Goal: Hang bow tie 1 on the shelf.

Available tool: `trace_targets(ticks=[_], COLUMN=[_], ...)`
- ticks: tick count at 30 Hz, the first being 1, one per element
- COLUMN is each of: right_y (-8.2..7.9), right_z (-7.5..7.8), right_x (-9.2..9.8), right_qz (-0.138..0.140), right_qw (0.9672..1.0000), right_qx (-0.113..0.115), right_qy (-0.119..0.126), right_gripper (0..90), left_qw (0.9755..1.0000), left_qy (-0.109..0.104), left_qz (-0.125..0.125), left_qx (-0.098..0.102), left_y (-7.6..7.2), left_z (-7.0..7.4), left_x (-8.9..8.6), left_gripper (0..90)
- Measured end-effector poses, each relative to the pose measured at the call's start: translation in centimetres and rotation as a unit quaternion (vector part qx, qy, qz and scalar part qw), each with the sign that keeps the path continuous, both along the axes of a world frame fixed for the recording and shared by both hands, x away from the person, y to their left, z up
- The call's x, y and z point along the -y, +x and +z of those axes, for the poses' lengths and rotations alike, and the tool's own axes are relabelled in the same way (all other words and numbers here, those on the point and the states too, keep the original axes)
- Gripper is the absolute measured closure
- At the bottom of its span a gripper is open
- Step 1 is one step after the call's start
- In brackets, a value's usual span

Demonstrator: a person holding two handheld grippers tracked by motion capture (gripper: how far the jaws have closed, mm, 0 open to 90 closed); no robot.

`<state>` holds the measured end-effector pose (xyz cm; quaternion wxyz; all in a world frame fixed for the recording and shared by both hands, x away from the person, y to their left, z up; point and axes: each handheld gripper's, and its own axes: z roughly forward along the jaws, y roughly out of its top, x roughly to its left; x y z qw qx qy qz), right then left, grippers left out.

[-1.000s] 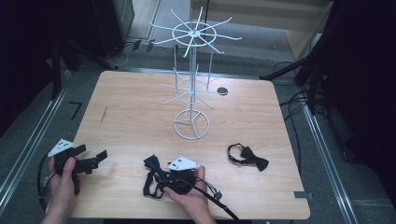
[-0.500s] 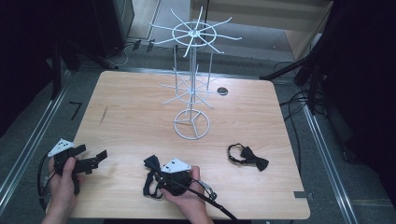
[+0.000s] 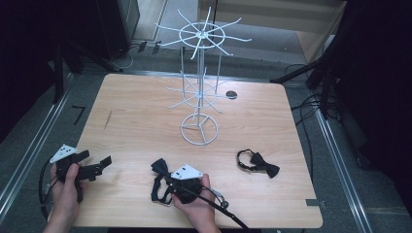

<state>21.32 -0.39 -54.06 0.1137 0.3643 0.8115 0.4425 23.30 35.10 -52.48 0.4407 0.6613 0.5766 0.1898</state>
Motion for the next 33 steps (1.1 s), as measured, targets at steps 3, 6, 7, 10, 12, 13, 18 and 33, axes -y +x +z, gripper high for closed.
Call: trace_targets(ticks=[3,6,7,10,12,13,18,33], right_y=[-0.1,-0.1,-0.2,-0.3,-0.3,-0.3,-0.1,0.3], right_z=[0.2,0.5,0.6,1.0,1.3,1.4,2.1,4.0], right_x=[0.2,0.3,0.3,0.5,0.8,0.9,1.6,3.1], right_qz=[-0.006,-0.007,-0.007,-0.009,-0.010,-0.012,-0.018,-0.037], right_qw=[0.9999,0.9997,0.9996,0.9992,0.9989,0.9988,0.9978,0.9945], right_qx=[0.007,0.019,0.021,0.030,0.035,0.037,0.052,0.080], right_qy=[0.007,0.013,0.016,0.022,0.028,0.030,0.036,0.057], right_gripper=[76.9,77.0,77.0,77.0,77.1,77.1,77.0,77.0], left_qw=[1.0000,1.0000,1.0000,1.0000,1.0000,1.0000,1.0000,1.0000], left_qy=[0.001,0.000,0.000,0.000,0.001,0.001,0.001,0.001], left_qz=[0.000,0.000,0.000,0.001,0.001,0.001,0.001,0.001], left_qx=[0.000,0.001,0.001,0.001,0.001,0.002,0.001,0.001], left_y=[0.0,0.0,0.0,0.0,-0.1,-0.1,-0.1,0.0], left_z=[0.0,0.0,0.0,0.0,0.0,0.0,0.0,0.0], left_x=[0.0,0.0,0.0,0.0,0.0,0.0,0.0,0.0], left_gripper=[0.0,0.0,0.0,0.0,0.0,0.0,0.0,0.0])
